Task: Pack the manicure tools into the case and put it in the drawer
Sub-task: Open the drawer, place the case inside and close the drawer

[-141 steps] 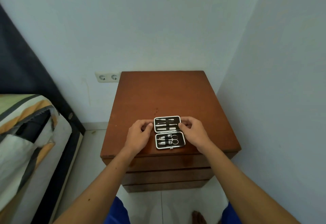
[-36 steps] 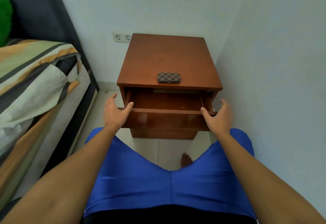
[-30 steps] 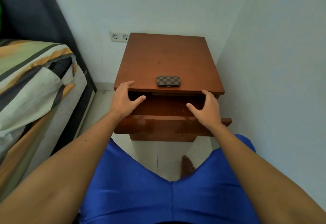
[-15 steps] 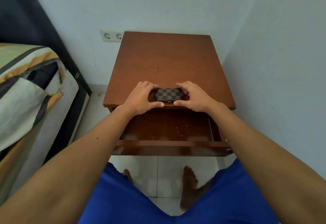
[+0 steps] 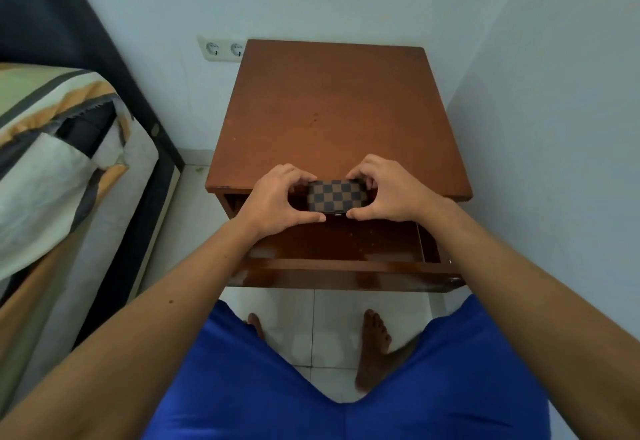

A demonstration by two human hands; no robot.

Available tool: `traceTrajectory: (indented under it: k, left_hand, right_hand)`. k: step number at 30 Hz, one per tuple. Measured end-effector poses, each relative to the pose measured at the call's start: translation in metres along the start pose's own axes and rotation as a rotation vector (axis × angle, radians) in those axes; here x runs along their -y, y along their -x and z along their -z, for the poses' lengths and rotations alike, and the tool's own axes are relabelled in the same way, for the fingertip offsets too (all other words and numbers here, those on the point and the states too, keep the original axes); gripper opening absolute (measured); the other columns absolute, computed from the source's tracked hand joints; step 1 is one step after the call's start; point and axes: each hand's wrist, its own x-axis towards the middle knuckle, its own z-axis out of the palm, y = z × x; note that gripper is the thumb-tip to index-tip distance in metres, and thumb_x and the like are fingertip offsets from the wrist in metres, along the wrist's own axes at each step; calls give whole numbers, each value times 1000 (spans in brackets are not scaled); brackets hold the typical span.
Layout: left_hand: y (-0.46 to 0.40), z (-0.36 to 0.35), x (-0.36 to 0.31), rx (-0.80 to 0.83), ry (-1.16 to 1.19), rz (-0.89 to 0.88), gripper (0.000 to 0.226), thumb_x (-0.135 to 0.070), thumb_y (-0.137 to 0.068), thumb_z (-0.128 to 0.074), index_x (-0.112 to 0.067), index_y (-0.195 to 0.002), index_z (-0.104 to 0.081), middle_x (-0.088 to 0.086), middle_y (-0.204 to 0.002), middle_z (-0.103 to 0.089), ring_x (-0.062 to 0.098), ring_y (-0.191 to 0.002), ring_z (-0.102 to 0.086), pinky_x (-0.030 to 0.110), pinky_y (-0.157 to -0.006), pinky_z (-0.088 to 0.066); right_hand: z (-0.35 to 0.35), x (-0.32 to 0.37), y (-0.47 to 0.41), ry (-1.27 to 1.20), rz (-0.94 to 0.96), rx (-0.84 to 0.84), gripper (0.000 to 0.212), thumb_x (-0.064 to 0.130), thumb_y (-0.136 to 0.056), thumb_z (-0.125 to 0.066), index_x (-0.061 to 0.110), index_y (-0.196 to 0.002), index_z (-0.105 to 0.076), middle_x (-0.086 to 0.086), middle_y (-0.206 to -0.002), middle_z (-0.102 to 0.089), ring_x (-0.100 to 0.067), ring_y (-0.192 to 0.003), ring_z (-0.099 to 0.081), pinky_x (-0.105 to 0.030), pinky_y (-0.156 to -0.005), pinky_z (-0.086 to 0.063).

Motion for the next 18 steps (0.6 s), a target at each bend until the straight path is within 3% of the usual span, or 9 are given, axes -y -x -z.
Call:
traceTrajectory:
  k: [7, 12, 18]
  left_hand:
    - [45, -14, -12, 81, -61, -24, 72, -57, -74, -90, -22, -132, -67, -10, -121, -63, 6, -101, -59, 31, -89, -58]
    - [30, -21, -7, 243, -60, 105, 75, -58, -70, -93, -27, -133, -67, -11, -122, -64, 10, -108, -61, 39, -98, -57]
    - [7, -33, 4, 394, -84, 187, 77, -52, -71, -94, -25, -136, -62, -8, -127, -65, 13, -115, -61, 35, -101, -55]
  right_hand:
    - [-41, 4, 47, -23, 57, 16, 75, 55, -76, -83, 18, -138, -61, 12, -113, -50, -6, -91, -55, -23, -81, -52]
    - [-55, -5, 47, -72, -43, 46, 81, 67, -71, -81, 22, -137, -65, 10, -118, -58, -8, -93, -60, -36, -85, -58]
    - [-64, -20, 28, -68, -74, 101, 84, 72, -66, -80, 21, -132, -69, 9, -114, -62, -8, -88, -62, -37, -80, -60]
